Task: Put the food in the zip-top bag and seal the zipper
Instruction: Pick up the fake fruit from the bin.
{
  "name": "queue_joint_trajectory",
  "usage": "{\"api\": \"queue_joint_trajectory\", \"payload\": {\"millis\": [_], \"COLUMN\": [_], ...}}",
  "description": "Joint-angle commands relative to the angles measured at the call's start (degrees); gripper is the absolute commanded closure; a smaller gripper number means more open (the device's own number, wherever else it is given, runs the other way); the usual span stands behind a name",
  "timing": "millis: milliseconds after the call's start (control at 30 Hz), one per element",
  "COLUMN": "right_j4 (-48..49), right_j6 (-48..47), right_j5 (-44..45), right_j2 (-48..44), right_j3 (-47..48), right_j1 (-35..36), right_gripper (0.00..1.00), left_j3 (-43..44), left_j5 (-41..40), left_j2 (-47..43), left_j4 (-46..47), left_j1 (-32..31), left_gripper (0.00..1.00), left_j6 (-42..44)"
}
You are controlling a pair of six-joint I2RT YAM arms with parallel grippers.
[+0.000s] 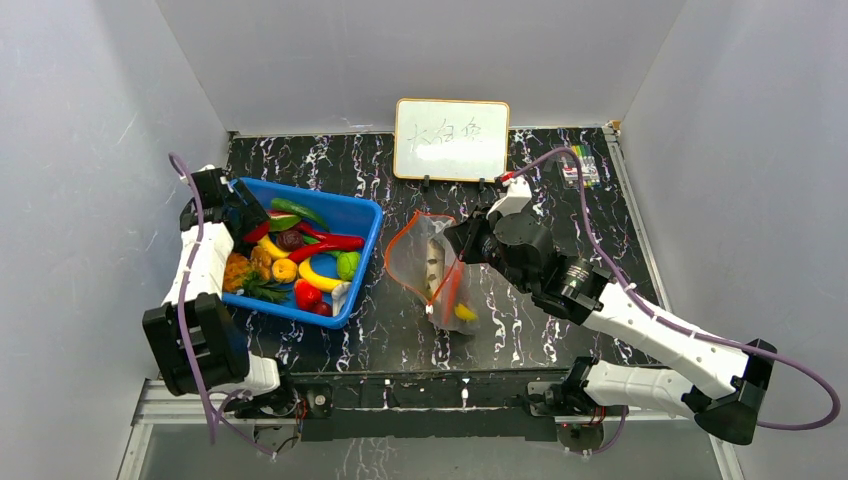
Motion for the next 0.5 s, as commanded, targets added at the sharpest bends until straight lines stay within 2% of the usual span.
{"api": "queue_joint_trajectory", "payload": {"millis": [0, 467], "right_j4": [3.8, 4.0], "right_j6": [0.4, 0.0], "right_j5": [1.5, 1.4], "right_j2": [-1.1, 1.4], "right_j3": [0.4, 1.2], "right_j1": [0.0, 0.1], "right_gripper": [1.0, 1.0], "left_j3": [-0.3, -0.3], "left_j5": [2.7, 21.5], "left_j2": [-5.2, -13.6], "left_j4": [-4.0, -7.6], "left_j1": [0.3, -0.4], "left_gripper": [0.51, 0.57], "left_j6": [-2.0, -3.7]}}
